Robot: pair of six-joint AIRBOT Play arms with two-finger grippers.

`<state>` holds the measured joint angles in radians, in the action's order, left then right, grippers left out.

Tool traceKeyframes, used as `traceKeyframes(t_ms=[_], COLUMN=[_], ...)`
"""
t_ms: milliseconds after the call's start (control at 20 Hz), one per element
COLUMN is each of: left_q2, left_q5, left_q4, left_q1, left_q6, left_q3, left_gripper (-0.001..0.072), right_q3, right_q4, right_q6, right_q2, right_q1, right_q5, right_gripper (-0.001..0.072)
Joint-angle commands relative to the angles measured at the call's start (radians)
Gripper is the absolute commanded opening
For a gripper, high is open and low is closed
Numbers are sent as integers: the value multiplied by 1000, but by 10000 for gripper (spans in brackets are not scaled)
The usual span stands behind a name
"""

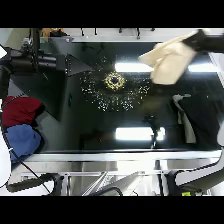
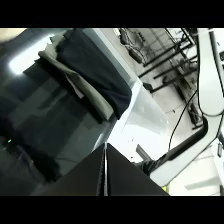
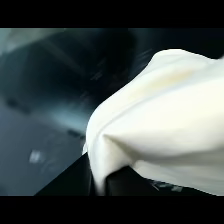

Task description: Fold the shirts.

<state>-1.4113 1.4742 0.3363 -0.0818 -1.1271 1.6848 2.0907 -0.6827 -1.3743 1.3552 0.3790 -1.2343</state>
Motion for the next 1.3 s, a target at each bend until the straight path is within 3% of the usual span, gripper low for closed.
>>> traceKeyframes(t_ms=[0, 300, 550, 650, 800, 900, 1250], left_q2=[0, -1, -1, -1, -1, -1, -1], left_q5=[1, 1, 25, 31, 30, 31, 63], left_q4=[3, 4, 3, 3, 3, 3, 3], left_q1=[-27, -27, -27, -27, -27, -27, -27], left_q6=[3, 21, 31, 30, 30, 31, 51], left_q3=[0, 0, 0, -1, 0, -1, -1], left_gripper=[18, 18, 18, 18, 18, 18, 18], right_q3=[6, -58, -58, -58, -60, -93, -377], right_q4=[-101, -147, -153, -225, -491, -626, -781], right_q6=[-69, 53, 52, -44, -267, -322, -423], right_q2=[-21, -10, -10, -16, -36, -71, -243], right_q1=[195, 287, 286, 286, 286, 286, 287], right_q5=[-13, -193, -256, -327, -493, -567, -596], right_gripper=[23, 23, 24, 23, 23, 22, 22])
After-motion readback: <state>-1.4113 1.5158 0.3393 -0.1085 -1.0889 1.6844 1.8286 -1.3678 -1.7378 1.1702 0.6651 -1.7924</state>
